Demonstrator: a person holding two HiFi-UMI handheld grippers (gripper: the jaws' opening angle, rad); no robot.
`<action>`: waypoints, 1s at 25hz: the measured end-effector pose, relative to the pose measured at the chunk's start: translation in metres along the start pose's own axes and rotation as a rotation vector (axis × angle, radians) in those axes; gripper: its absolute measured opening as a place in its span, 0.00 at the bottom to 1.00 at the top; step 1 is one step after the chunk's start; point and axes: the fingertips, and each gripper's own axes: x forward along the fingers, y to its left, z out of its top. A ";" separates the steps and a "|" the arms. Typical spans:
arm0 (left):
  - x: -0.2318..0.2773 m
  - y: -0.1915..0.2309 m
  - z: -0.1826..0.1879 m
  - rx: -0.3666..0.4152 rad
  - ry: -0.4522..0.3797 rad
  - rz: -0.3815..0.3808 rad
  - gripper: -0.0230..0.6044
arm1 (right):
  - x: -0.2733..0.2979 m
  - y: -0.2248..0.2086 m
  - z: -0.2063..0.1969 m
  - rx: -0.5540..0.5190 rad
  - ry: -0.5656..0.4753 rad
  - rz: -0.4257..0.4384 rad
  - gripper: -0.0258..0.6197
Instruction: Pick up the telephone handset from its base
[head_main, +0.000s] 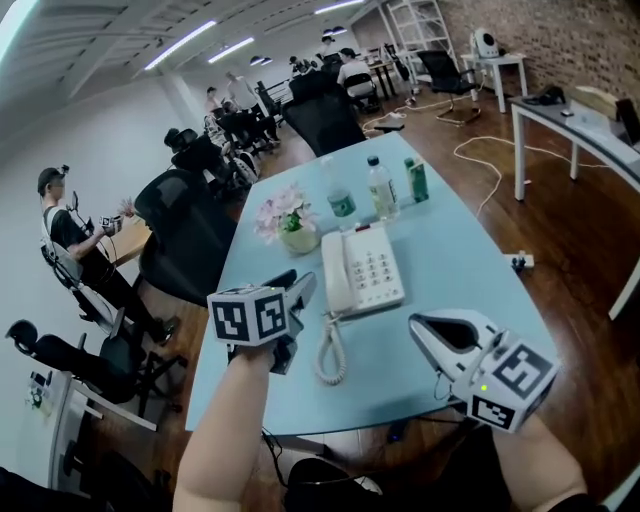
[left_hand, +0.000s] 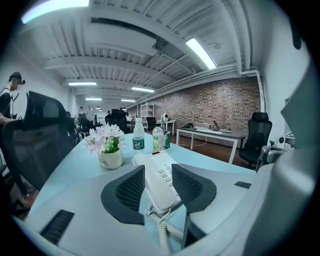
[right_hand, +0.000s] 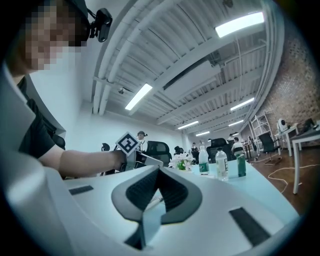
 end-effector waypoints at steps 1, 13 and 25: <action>0.009 0.003 0.001 -0.023 0.016 -0.006 0.30 | 0.003 -0.003 0.000 0.000 -0.001 0.000 0.07; 0.099 0.032 -0.004 -0.055 0.204 0.046 0.35 | 0.026 -0.025 0.006 -0.001 -0.040 0.000 0.07; 0.149 0.032 -0.022 -0.104 0.266 0.092 0.44 | 0.028 -0.045 -0.002 0.028 -0.043 -0.009 0.07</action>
